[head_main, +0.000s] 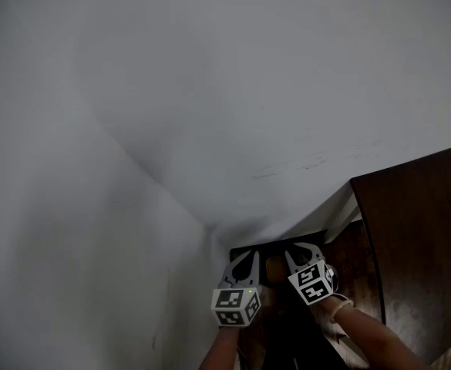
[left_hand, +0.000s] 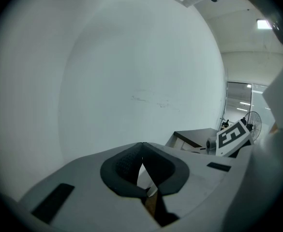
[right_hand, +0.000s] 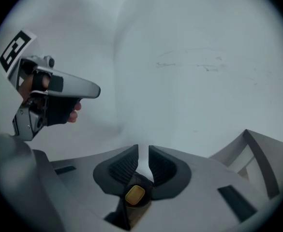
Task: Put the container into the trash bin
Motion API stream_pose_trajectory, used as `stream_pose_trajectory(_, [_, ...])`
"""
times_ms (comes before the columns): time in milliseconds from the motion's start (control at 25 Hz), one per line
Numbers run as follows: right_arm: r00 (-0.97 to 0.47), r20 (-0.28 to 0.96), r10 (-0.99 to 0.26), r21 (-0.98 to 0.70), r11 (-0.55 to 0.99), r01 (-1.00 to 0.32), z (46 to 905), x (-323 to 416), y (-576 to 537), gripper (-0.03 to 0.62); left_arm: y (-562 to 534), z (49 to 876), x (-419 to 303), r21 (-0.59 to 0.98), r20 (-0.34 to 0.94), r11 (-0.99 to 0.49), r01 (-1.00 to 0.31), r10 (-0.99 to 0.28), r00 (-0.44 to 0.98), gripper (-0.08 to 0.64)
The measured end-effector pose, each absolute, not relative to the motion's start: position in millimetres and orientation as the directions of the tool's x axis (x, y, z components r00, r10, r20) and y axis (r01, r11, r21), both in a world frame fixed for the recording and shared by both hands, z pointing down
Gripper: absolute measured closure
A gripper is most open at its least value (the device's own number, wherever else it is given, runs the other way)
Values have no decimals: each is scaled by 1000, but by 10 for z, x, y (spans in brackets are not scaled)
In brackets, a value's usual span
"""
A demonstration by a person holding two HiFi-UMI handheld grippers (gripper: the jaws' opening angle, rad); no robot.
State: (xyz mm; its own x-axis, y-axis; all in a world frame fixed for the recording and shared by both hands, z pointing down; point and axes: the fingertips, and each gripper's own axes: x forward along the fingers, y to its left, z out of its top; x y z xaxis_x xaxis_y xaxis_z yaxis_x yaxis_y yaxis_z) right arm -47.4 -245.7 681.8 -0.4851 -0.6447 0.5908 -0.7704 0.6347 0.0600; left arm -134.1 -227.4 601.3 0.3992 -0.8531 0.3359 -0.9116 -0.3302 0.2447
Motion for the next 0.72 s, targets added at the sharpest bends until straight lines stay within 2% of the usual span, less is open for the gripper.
stream_pose_trajectory(440, [-497, 509, -703, -3, 576, -818, 6114, -360, -2380, 526, -2094, 5578, -1196, 213, 328, -355, -910, -852, 409, 540])
stream_pose_trajectory(720, [-522, 456, -720, -15, 580, -814, 5695, -299, -2173, 563, -1970, 5206, -1107, 195, 300, -360, -912, -864, 405, 540])
